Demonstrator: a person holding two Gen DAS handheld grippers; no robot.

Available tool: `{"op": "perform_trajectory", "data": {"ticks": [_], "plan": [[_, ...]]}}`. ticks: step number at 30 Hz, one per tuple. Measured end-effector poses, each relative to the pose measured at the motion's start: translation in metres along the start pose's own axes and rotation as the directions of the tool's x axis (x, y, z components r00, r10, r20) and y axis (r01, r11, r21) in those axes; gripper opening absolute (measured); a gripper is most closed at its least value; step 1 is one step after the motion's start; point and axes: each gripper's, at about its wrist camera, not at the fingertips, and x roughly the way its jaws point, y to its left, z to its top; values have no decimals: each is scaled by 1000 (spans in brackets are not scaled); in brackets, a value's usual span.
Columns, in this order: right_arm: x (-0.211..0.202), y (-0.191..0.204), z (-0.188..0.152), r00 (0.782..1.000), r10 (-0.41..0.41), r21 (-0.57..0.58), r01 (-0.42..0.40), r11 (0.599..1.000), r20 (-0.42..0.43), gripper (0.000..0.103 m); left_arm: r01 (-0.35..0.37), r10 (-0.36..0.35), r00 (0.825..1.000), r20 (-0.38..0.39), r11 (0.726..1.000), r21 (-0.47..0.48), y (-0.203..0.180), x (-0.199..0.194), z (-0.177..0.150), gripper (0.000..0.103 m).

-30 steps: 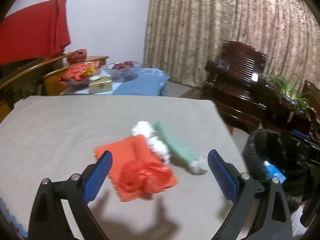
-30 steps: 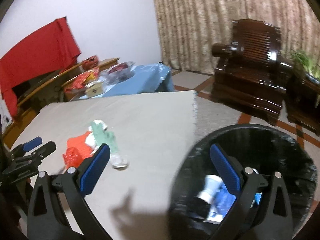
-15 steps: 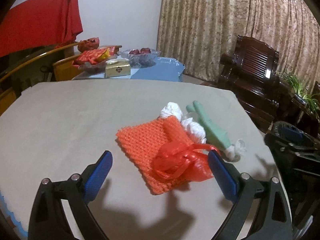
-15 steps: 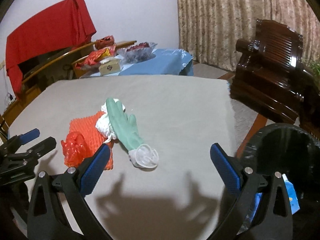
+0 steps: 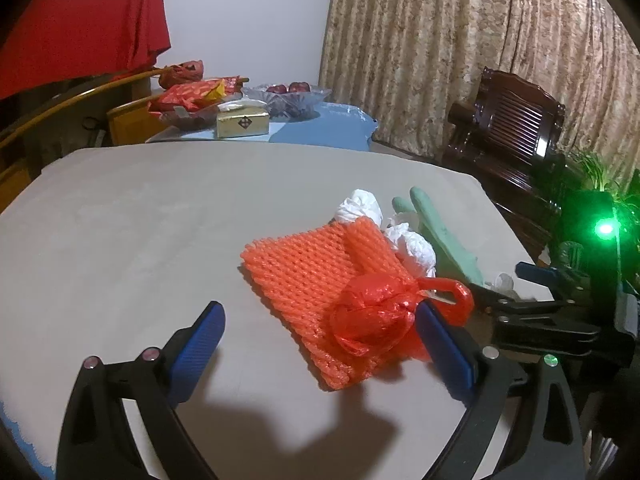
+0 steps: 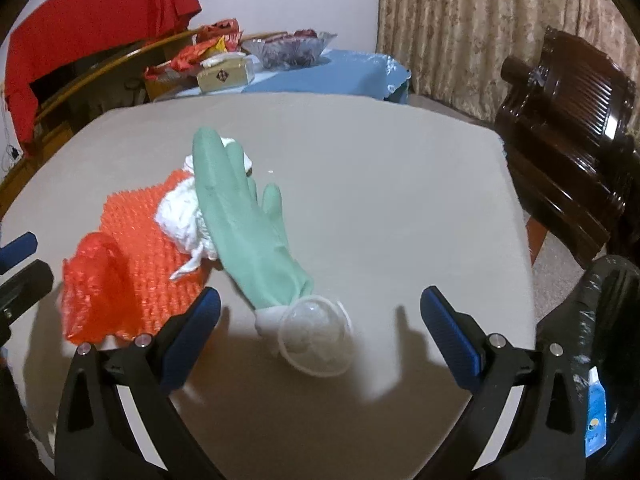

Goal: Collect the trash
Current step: 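Close the right tool on the mint-green glove's cuff and lift it, then grasp the red plastic bag with the left tool while the right tool holds the glove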

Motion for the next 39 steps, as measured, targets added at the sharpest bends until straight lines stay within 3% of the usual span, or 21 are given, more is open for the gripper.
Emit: {"op": "perform_trajectory", "data": {"ticks": [3,8,10,12,14,17,35,38,39], "plan": [[8,-2,1,1000,19,4,-19,1000,-24,97,6,-6,1000,-7,1000,3,-1,4,0,94],[15,-4,2,995,76,11,-76,997,-60,76,10,-10,1000,-14,1000,-2,0,7,0,94],[16,-2,2,995,83,10,-82,997,-60,74,9,-9,1000,-16,1000,-5,0,8,0,94],[15,-1,2,994,95,4,-95,995,-57,65,7,-7,1000,-21,1000,-9,1,8,0,94],[14,-1,2,994,96,1,-96,995,-55,47,8,-8,1000,-25,1000,-10,2,10,0,94],[11,-4,1,991,122,15,-122,992,-49,35,14,-14,1000,-25,1000,-4,0,10,1,94],[-39,-37,-8,995,96,145,-96,985,11,32,75,-74,997,-36,996,37,-34,25,7,93],[-42,-38,-11,996,91,143,-92,985,13,32,90,-88,995,-50,995,45,-39,30,6,84],[-43,-38,-12,996,92,145,-93,985,14,32,96,-93,994,-55,994,50,-41,31,5,76]]}}
